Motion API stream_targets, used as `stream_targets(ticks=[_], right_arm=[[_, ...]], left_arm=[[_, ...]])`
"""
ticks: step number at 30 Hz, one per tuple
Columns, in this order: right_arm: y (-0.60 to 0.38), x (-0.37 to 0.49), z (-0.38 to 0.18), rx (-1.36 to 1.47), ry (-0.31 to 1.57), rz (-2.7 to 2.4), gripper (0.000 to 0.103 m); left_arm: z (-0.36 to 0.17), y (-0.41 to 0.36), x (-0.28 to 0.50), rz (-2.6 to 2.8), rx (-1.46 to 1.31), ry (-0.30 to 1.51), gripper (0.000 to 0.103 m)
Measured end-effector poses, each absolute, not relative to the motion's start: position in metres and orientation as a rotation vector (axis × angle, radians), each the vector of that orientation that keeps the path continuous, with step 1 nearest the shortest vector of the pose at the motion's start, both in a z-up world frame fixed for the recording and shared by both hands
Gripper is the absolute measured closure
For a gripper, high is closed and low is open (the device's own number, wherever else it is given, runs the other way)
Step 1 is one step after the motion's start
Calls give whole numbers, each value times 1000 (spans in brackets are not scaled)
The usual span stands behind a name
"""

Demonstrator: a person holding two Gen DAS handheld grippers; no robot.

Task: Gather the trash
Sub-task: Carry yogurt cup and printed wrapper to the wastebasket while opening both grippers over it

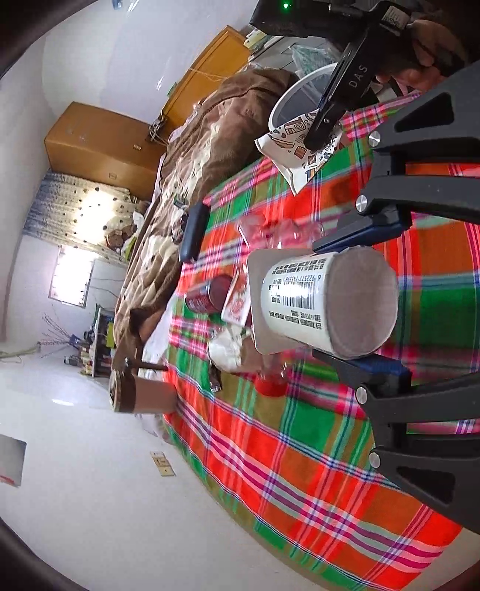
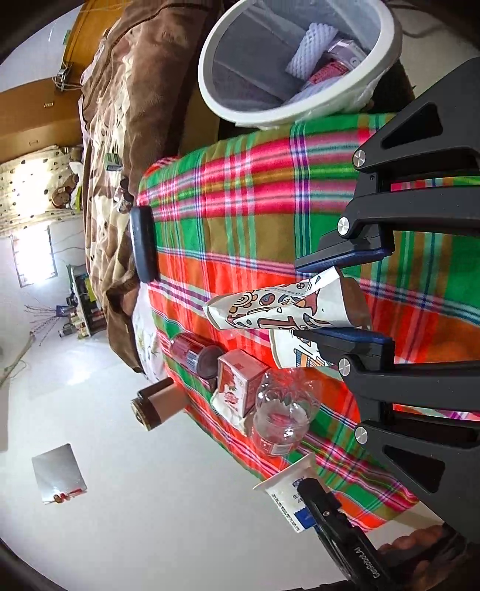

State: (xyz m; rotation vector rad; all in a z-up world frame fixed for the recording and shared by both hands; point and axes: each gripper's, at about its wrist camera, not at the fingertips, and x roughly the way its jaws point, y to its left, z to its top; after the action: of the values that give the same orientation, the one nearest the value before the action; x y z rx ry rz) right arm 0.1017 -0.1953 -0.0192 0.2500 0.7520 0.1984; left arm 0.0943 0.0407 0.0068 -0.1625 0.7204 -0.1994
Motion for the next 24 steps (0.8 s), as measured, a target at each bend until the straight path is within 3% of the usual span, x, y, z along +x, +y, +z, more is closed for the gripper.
stream_targets(ticks=[24], right_arm=[[-290, 75, -5, 339, 681, 8, 74]], left_arm=[[25, -101, 105, -448, -16, 697, 54]])
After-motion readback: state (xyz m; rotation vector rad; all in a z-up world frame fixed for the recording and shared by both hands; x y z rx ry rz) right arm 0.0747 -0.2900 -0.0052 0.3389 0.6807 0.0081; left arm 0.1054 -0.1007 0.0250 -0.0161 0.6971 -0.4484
